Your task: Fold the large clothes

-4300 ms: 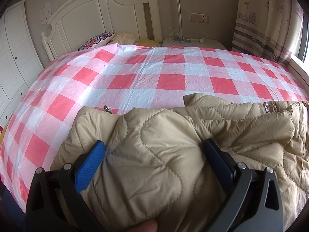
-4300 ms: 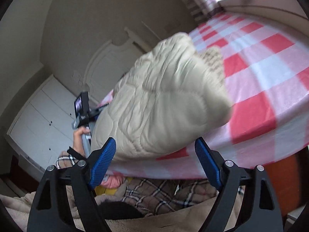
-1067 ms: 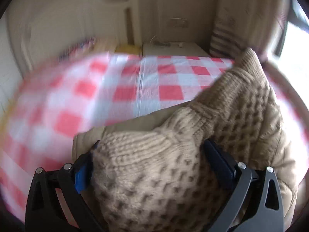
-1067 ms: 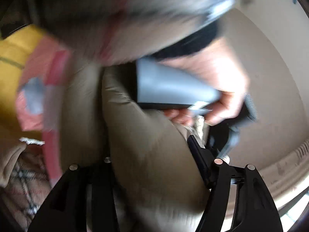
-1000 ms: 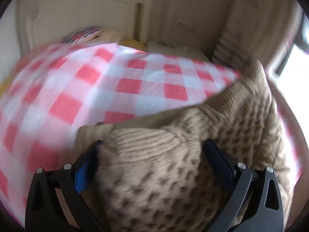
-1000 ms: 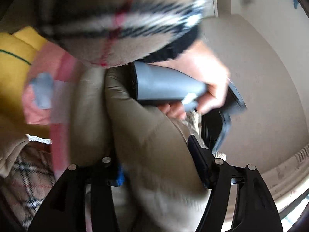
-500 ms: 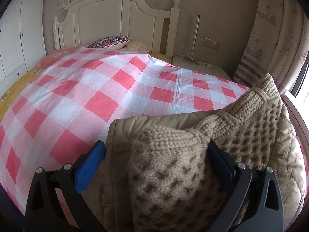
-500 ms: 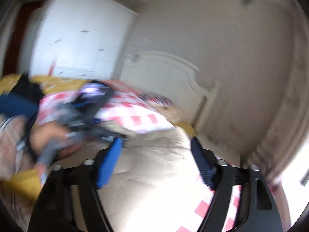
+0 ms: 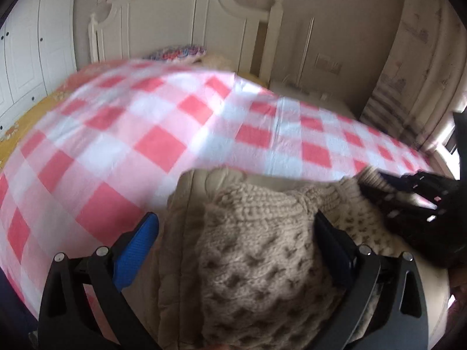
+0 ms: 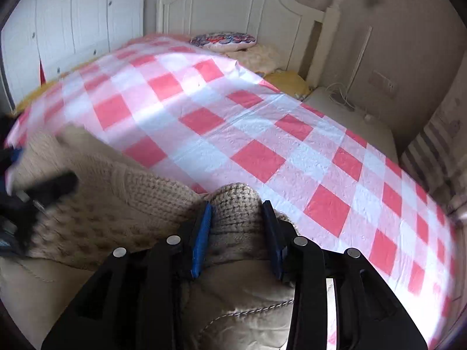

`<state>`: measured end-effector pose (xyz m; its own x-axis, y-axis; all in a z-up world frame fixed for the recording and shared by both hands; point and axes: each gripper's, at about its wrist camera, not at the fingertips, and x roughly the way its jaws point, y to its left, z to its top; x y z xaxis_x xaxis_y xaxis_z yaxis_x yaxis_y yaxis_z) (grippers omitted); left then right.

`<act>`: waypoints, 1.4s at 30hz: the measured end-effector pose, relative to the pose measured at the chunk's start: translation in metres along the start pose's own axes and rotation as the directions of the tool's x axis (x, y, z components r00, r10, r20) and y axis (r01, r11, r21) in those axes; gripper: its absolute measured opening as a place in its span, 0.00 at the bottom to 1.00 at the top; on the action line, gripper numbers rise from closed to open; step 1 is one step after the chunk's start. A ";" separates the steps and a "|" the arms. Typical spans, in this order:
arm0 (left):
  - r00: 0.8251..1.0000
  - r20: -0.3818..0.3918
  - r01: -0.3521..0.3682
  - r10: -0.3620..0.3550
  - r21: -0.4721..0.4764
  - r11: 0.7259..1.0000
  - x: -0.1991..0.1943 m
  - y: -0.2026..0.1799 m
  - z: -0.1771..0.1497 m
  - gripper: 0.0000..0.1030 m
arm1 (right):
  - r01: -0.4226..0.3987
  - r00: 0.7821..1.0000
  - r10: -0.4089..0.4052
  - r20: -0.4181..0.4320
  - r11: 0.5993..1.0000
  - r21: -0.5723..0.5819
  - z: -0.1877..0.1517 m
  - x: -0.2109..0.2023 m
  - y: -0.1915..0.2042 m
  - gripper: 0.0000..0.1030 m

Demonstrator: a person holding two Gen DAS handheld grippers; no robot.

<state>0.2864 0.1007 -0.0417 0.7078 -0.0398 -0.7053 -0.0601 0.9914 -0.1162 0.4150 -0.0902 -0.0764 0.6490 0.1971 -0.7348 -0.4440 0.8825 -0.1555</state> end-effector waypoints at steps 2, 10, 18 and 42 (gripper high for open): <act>1.000 -0.005 0.019 -0.019 -0.005 1.000 0.001 0.001 0.000 0.98 | 0.029 1.000 -0.029 0.002 0.999 -0.032 -0.002 -0.002 0.006 0.36; 0.999 -0.036 -0.016 0.016 -0.006 1.000 0.007 0.000 0.001 0.98 | 0.043 0.997 -0.043 0.059 0.999 0.005 -0.012 -0.012 0.004 0.36; 0.998 -0.069 -0.004 0.001 -0.042 0.999 0.014 0.009 0.001 0.98 | -0.045 0.994 0.028 0.104 0.986 0.162 0.009 -0.046 -0.017 0.78; 0.991 -0.126 -0.053 0.045 -0.066 0.996 0.010 0.017 -0.006 0.98 | 0.062 0.998 -0.062 -0.006 0.998 0.033 0.001 -0.029 0.022 0.78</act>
<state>0.2882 0.1167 -0.0550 0.6101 -0.0106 -0.7923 -0.1441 0.9817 -0.1242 0.3869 -0.0766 -0.0579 0.6716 0.1392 -0.7277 -0.3821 0.9066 -0.1793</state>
